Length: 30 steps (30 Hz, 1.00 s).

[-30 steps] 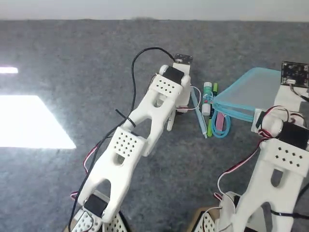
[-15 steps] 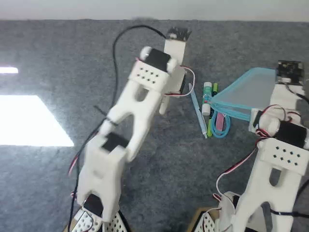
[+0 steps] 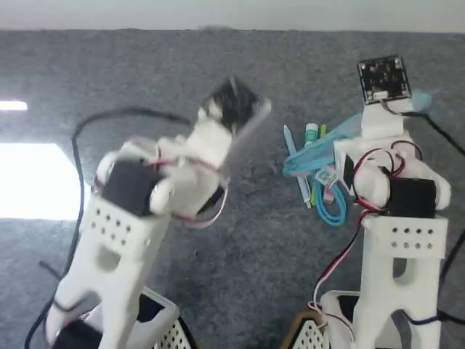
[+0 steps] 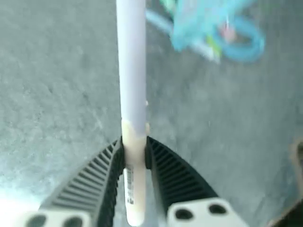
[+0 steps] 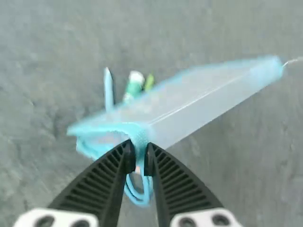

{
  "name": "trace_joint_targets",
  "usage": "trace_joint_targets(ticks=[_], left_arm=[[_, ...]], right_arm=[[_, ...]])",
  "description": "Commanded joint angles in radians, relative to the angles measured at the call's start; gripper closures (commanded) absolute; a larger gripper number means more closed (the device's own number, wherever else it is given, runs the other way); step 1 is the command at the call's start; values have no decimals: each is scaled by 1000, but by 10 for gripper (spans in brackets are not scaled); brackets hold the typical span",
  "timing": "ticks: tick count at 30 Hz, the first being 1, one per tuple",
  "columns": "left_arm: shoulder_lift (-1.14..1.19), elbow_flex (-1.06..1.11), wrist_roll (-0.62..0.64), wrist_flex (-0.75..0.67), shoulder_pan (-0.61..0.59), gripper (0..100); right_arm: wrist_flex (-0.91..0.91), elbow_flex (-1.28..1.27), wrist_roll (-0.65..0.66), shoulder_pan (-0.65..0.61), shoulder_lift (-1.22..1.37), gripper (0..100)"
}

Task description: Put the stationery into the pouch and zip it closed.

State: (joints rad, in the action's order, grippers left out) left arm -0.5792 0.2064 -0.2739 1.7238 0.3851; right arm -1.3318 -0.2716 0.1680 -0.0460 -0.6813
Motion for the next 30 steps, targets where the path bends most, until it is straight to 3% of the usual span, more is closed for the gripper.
trace_joint_targets(ticks=[1,5,11,17,19,22,25,30], left_arm=[[-123,160,-175,32,15,991],[-138,278,-284,26,58,991],[-137,295,-270,-6,203,991],[-38,298,-193,-64,206,991],[-5,295,-178,-69,204,991],[-46,265,-132,-64,100,991],[-112,179,-120,-32,-86,991],[-121,136,-124,25,-305,991]], right_arm=[[4,91,-23,-44,-25,991],[33,81,-18,-90,-24,991],[15,83,2,-148,-27,991],[-47,83,12,-139,-79,991],[-87,63,69,-104,-107,991],[-194,-68,180,-96,-153,990],[-136,-336,218,-176,-232,983],[-61,-585,358,-320,-343,805]])
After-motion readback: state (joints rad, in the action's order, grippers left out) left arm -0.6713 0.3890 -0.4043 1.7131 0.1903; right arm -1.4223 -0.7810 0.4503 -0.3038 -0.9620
